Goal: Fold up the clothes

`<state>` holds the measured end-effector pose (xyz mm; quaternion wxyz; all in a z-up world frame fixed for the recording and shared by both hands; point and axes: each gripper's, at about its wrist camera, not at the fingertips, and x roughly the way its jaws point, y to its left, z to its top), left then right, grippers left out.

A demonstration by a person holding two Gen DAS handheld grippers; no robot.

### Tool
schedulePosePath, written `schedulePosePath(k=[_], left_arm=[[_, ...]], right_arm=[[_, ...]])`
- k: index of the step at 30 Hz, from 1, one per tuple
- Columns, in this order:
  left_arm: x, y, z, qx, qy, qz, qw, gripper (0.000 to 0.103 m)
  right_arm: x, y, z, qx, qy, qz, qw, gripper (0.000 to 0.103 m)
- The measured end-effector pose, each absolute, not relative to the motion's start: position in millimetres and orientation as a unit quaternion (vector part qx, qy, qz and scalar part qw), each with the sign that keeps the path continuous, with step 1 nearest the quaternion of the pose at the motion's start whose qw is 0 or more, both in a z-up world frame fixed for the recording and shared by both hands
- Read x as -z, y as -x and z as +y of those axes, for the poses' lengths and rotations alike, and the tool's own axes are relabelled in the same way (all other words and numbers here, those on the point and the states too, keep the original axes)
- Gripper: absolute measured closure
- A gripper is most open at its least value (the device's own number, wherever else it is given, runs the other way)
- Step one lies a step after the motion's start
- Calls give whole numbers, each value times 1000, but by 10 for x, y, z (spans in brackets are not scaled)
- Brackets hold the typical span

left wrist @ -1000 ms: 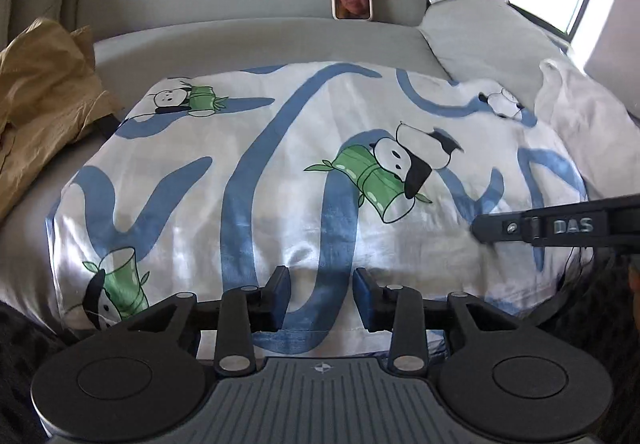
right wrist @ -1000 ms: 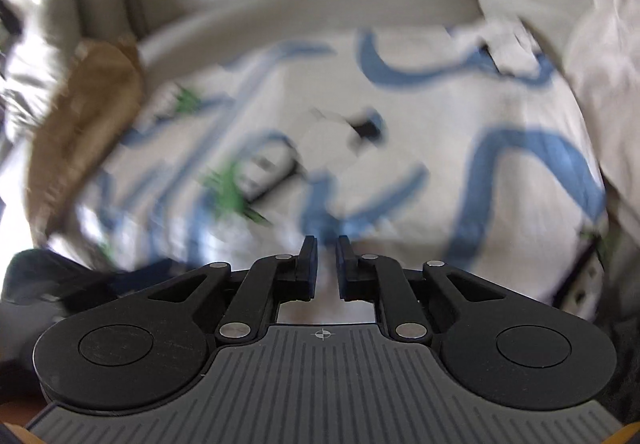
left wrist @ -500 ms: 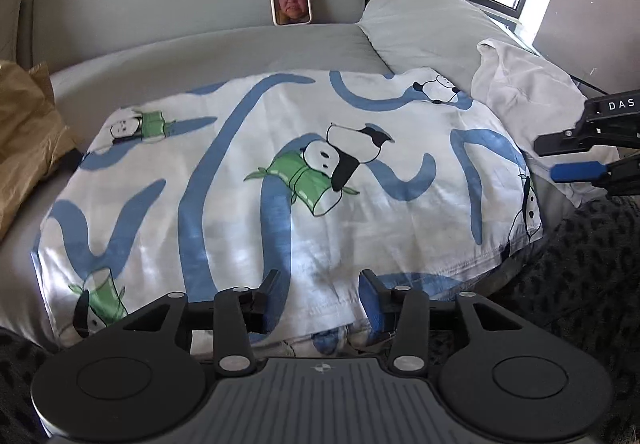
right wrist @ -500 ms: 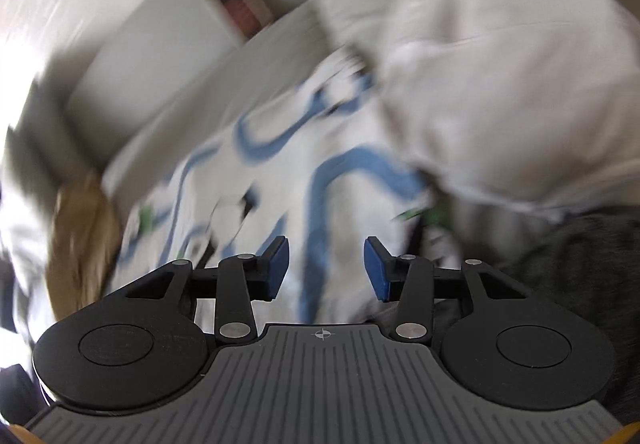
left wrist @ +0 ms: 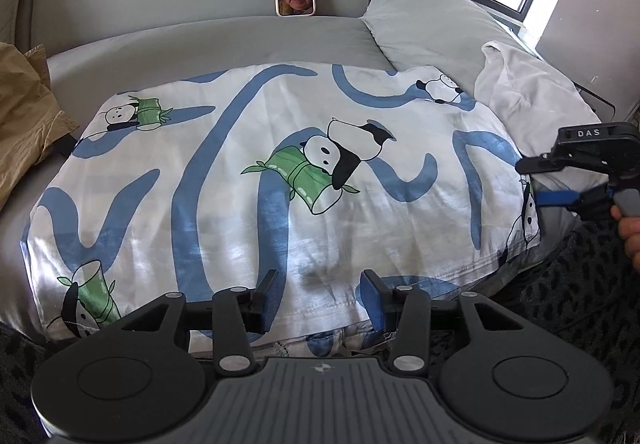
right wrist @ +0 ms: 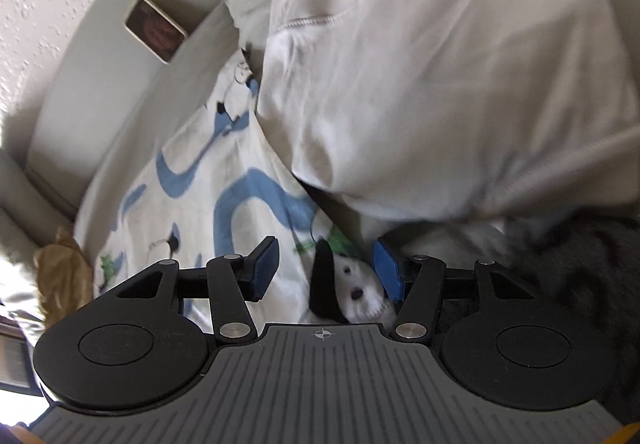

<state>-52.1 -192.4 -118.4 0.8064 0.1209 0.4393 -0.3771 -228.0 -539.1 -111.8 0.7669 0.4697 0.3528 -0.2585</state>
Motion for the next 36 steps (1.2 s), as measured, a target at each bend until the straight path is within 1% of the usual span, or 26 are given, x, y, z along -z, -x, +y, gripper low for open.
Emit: schedulePosePath(k=[3,8,10,15,18,21,23,26,27,29,30,32,33,36], left_arm=[[1206,502,-1935,375,-118,445,805,60],[1230,492,-1957,373,-116,452,802,60],[1233,489,-1952,373,-116,452,802,59],[1239,473,-1931,370,-113,453,803,59],[1248,459,-1935,372,-112,454,802,60],[1259,453,-1953,376,-112,456,799,60],[1271,443,-1964,377,-111,458,797,60],[1275,441,-1975,376,-110,459,797,60],[1275,443,-1975,377,-110,459,797,60],[1277,444,-1972,377,-108,460,797,60],[1279,444,-1968,377,-106,461,796,60],[1279,443,-1959,376,-104,462,796,60],[1276,440,-1952,376,-103,463,796,60],[1262,425,-1919,376,-96,464,796,60]], right_arm=[[1158,2236,-5426,237,-453,341,789,43],[1298,2127,-5553,177,-471,322,802,44],[1371,2034,-5581,176,-471,335,797,48],[1430,1892,-5603,157,-473,357,790,45],[1396,1894,-5568,142,-463,392,782,47],[1364,1955,-5598,133,-480,409,764,47],[1369,2001,-5611,134,-482,410,762,52],[1405,1923,-5558,138,-454,419,775,53],[1392,1879,-5515,140,-434,421,784,51],[1353,1820,-5410,148,-393,421,804,52],[1336,1810,-5360,153,-374,416,815,55],[1295,1810,-5277,160,-339,400,836,66],[1266,1812,-5261,157,-333,389,844,99],[1220,1781,-5224,148,-336,384,847,99]])
